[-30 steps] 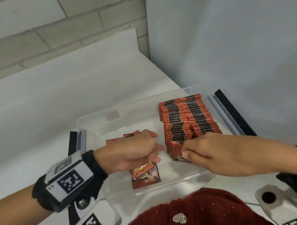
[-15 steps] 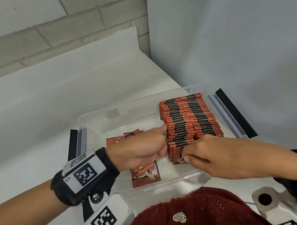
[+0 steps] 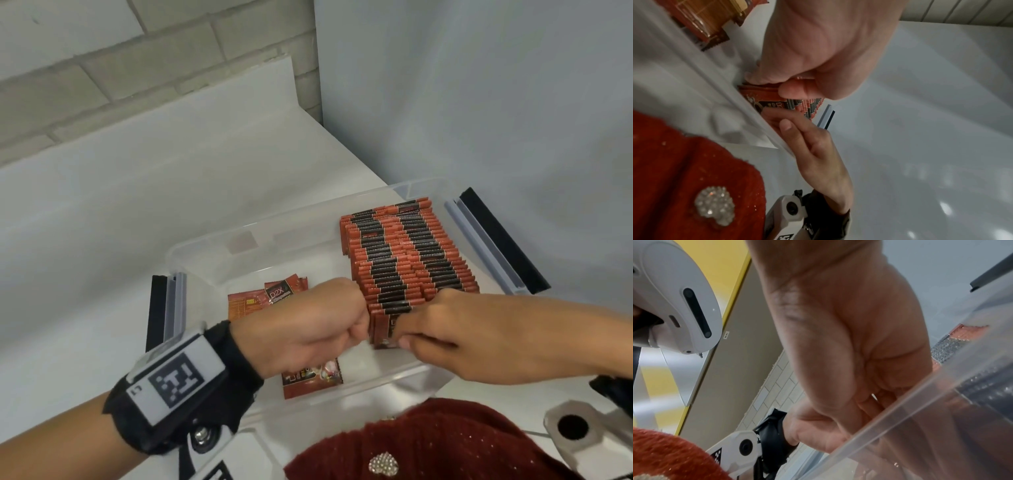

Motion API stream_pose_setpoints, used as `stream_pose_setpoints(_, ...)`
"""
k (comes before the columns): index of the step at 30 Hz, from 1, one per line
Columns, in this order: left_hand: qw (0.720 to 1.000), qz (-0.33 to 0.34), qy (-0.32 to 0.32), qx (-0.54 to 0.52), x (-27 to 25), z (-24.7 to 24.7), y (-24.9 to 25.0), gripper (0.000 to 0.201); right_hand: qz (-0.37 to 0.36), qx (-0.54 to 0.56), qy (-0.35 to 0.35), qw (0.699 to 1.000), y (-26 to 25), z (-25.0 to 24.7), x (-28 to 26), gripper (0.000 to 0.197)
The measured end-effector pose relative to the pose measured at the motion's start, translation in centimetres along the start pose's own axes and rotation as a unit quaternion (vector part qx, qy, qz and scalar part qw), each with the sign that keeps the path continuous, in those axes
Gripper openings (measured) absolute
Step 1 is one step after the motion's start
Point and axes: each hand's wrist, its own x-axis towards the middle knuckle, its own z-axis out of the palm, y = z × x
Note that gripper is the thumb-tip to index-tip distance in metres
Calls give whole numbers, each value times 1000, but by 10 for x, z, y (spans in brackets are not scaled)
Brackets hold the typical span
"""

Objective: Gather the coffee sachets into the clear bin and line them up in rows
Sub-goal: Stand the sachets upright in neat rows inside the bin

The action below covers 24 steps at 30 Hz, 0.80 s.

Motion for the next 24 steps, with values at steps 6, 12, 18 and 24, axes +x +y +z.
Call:
stream_pose_setpoints(6,999,3,28,41,-5,1,5,43,12,8,-18,1000,-1,-1,1,31)
stream_pose_setpoints(12,997,60,37,29,1,-2,17,43,19,18,-30,999,-1,-4,1,27)
stream_pose_setpoints(18,993,82,52,59,2,-5,18,38,24,32,-26,999,1,-5,1,24)
stream_pose_setpoints(24,991,84,42,99,5,-3,24,51,23,37,-27,999,0,-7,-1,24)
